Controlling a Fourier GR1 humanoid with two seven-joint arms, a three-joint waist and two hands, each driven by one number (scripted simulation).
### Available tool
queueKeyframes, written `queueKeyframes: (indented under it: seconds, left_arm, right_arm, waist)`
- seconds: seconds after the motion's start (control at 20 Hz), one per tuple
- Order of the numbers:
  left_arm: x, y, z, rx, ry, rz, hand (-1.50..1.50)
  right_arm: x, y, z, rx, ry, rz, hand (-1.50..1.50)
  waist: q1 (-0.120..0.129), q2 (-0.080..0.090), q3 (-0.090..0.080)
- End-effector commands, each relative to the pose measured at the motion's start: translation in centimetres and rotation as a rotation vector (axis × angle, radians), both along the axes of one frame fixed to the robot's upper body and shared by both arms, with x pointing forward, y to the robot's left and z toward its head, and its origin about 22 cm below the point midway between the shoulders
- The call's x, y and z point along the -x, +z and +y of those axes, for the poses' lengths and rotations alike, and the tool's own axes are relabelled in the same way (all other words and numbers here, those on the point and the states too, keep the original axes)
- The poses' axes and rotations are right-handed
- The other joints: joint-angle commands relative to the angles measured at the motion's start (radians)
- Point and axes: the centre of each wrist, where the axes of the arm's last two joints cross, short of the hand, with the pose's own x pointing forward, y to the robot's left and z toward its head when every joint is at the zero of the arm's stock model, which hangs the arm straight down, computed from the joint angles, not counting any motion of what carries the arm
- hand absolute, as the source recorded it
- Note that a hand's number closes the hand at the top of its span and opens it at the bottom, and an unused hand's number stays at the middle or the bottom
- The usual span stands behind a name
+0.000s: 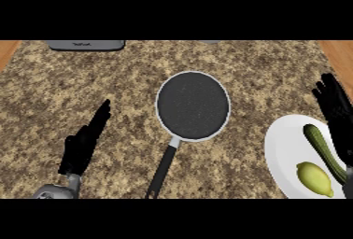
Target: Pick the lemon from the plate and place it in the pan
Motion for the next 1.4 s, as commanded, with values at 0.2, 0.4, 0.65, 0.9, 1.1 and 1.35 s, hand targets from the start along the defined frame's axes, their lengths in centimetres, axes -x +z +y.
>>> queueKeyframes:
  seconds: [0.2, 0.4, 0.65, 0.9, 1.1, 1.35]
  left_arm:
    - [0.7, 0.3, 5.4, -0.140, 0.154, -0.008, 0.00]
    - [2.4, -0.2, 6.1, -0.136, 0.201, 0.020, 0.00]
    - [2.3, 0.7, 4.7, -0.130, 0.169, 0.022, 0.00]
    - [3.6, 0.1, 5.5, -0.134, 0.147, 0.005, 0.00]
    - [2.5, 0.8, 4.5, -0.128, 0.138, 0.004, 0.00]
    - [3.1, 0.5, 5.7, -0.151, 0.149, 0.023, 0.00]
  right_arm:
    - [1.4, 1.6, -1.4, -0.338, 0.268, -0.401, -1.50]
    - [6.8, -4.6, -9.0, -0.298, -0.224, -0.219, -1.50]
    - [13.3, -6.3, -17.9, -0.151, -0.080, -0.146, -1.50]
    - [13.8, -3.0, -22.2, 0.167, 0.014, -0.151, -1.50]
    - [12.5, -3.1, -22.1, 0.288, 0.146, -0.098, -1.50]
    - [10.3, 0.9, -19.8, 0.400, 0.342, -0.059, -1.50]
  waist:
    - [-0.012, -0.018, 0.022]
    - [-0.039, -0.016, 0.024]
    - [-0.006, -0.008, 0.019]
    - [0.013, -0.008, 0.018]
    - [0.011, -0.006, 0.016]
    - [0.005, -0.009, 0.013]
